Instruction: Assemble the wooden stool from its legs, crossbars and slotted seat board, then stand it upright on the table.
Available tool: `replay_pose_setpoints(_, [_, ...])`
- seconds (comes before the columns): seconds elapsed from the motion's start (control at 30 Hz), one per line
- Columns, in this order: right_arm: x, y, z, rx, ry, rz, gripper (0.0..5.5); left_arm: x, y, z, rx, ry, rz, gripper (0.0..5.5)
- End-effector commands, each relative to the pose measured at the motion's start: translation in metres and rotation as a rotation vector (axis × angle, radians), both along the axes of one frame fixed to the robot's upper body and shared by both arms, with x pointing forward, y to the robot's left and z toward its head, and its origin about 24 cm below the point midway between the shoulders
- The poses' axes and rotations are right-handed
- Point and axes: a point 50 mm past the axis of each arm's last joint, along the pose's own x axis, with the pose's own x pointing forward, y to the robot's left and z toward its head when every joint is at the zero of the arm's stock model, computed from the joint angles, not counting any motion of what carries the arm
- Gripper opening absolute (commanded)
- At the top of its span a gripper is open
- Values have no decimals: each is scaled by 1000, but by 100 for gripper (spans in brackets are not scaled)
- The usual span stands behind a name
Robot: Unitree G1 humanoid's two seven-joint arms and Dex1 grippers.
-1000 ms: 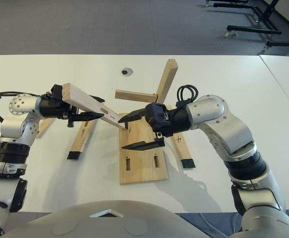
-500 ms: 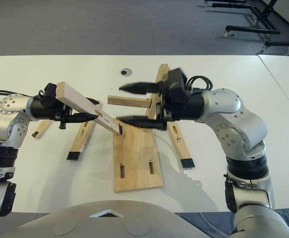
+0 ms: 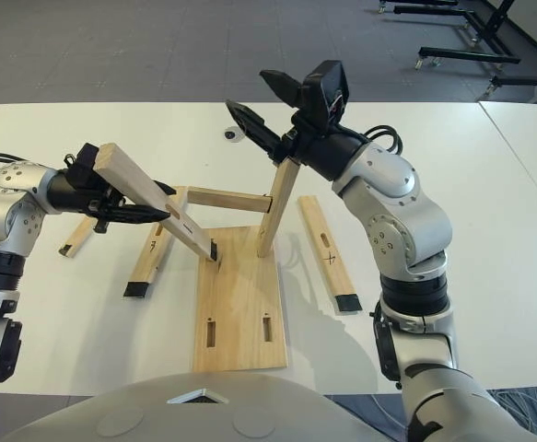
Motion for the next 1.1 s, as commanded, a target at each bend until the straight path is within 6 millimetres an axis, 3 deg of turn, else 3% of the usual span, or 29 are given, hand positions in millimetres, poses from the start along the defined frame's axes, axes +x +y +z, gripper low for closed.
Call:
replay_pose_setpoints(0.03, [-1,-7,10,138,24,-11,345,-1,13,-15,107,83,30,202])
replay_pose_setpoints(0.13, [-3,-11,20,224,27,-1,345,-1,15,-18,106,101,36,202])
replay_pose_setpoints(0.23, [0,-13,9,148,61,-52,345,0,13,-18,112,106,30,202])
replay_pose_setpoints(0.47, [-12,5,-11,34,91,-17,345,13,9,-9,141,61,33,202])
replay_pose_setpoints(1.1, [-18,14,-16,41,143,16,345,23,4,-18,170,235,53,202])
